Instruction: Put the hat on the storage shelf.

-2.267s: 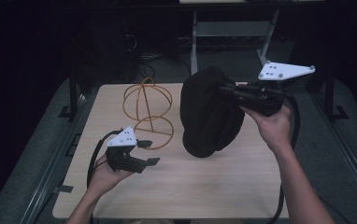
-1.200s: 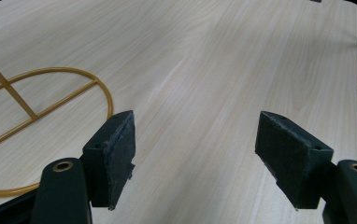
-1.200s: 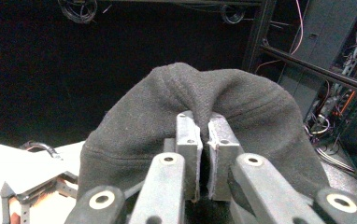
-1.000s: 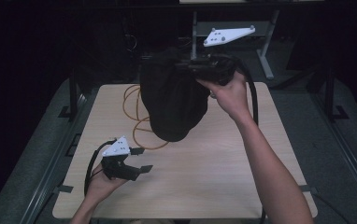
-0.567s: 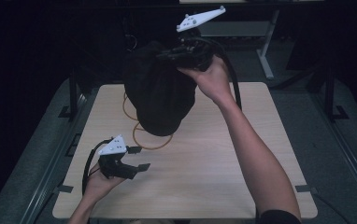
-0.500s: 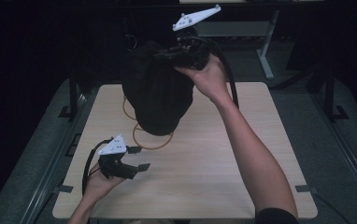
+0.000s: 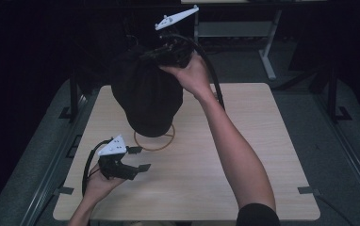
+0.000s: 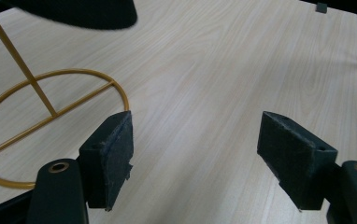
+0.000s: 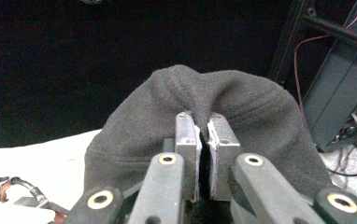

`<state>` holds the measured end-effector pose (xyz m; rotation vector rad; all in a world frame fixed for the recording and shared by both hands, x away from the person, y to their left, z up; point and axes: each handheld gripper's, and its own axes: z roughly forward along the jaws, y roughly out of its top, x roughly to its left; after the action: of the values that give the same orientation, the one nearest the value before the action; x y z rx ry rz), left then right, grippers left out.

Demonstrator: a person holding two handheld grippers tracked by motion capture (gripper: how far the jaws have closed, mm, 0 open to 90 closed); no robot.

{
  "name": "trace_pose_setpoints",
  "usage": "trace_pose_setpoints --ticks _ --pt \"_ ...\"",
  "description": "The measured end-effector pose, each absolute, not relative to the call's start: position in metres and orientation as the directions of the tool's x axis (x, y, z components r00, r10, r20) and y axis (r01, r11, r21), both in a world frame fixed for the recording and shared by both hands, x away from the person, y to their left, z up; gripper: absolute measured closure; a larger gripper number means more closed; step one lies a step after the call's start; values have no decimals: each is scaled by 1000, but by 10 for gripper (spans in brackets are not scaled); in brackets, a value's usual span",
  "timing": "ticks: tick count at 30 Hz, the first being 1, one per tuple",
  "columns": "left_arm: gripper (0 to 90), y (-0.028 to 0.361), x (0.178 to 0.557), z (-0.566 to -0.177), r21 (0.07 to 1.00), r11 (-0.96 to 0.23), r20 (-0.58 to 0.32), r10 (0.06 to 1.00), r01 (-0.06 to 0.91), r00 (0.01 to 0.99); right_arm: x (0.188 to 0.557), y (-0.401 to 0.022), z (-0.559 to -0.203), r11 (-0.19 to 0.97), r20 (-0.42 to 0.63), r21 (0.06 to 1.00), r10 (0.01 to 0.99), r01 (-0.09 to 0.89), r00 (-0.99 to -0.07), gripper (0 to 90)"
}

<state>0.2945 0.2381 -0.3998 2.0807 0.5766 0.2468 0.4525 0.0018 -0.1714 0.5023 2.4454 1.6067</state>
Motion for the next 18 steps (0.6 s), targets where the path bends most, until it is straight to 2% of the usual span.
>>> trace_pose_setpoints --ticks 18 --pt "264 237 292 -400 837 -471 -30 469 278 883 473 43 -194 374 84 898 369 231 -926 841"
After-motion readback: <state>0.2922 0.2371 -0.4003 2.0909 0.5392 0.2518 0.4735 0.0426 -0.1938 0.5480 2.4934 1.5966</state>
